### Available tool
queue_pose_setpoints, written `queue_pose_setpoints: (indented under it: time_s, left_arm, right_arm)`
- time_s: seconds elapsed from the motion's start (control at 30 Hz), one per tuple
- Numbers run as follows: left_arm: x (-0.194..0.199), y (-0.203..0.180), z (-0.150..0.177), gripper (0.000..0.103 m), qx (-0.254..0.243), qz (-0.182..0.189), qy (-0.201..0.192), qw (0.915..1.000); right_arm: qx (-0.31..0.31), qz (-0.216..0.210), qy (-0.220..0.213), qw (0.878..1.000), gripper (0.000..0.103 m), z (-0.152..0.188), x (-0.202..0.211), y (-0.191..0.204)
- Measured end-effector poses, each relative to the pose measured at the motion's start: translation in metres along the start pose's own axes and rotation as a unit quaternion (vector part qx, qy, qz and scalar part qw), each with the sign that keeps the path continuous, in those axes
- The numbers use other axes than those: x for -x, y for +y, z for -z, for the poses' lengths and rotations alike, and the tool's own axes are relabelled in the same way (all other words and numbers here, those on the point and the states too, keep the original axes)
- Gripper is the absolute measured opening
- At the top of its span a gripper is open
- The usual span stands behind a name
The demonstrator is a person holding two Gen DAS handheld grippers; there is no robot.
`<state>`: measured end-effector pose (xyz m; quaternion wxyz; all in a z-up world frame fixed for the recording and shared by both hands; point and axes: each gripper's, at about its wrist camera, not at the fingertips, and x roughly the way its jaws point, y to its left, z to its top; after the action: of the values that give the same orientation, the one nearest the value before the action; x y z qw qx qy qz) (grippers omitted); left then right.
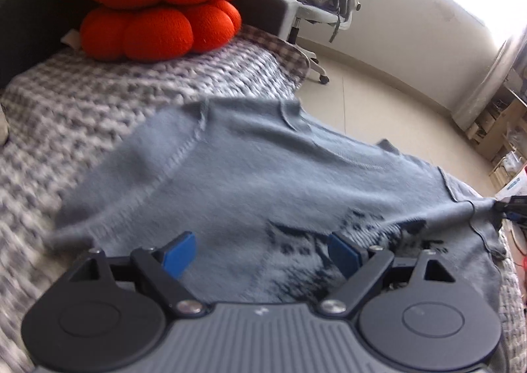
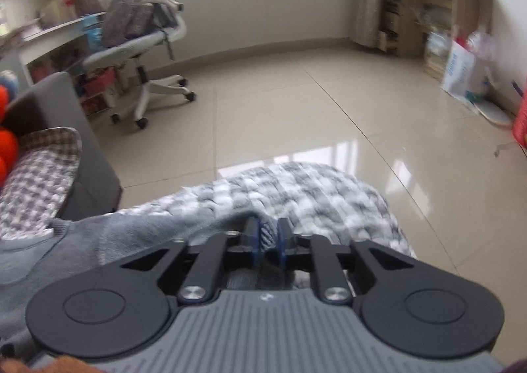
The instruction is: Fold clothes
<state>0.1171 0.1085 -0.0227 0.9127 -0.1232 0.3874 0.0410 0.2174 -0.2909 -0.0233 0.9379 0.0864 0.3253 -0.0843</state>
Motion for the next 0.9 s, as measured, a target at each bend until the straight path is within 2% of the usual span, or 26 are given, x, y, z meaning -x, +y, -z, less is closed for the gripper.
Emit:
queue_pose_setpoints:
  time_s: [0.07,0.23,0.53,0.63,0.83,0.9]
  left_arm:
    - [-0.007,0.008,-0.016,0.088,-0.001,-0.007,0.002,1.0000]
    - [-0.031,0.021,-0.051,0.088,-0.058,-0.045,-0.021,0.9971]
    - [-0.084,0.033,-0.084,0.088,-0.117,-0.032,-0.054,0.9911]
    - [-0.096,0.035,-0.090,0.083,-0.123,-0.028,-0.058,0.9903]
    - [-0.110,0.034,-0.093,0.075,-0.115,-0.021,-0.057,0.9915]
    - [-0.115,0.033,-0.094,0.068,-0.113,-0.019,-0.056,0.9918]
  right_arm:
    - [0.020,-0.014,-0.010,1.000,0.053,-0.005,0.004,0.004]
    - [0.059,-0.064,-0.019,0.996,0.053,-0.012,0.004,0.016]
    - [0.109,-0.146,0.000,0.983,0.053,-0.011,-0.020,0.046]
    - [0.128,-0.169,0.008,0.977,0.053,-0.009,-0.028,0.056]
    - [0.167,-0.156,0.026,0.973,0.052,0.000,-0.049,0.072]
    - [0.167,-0.147,0.025,0.975,0.052,0.004,-0.055,0.073]
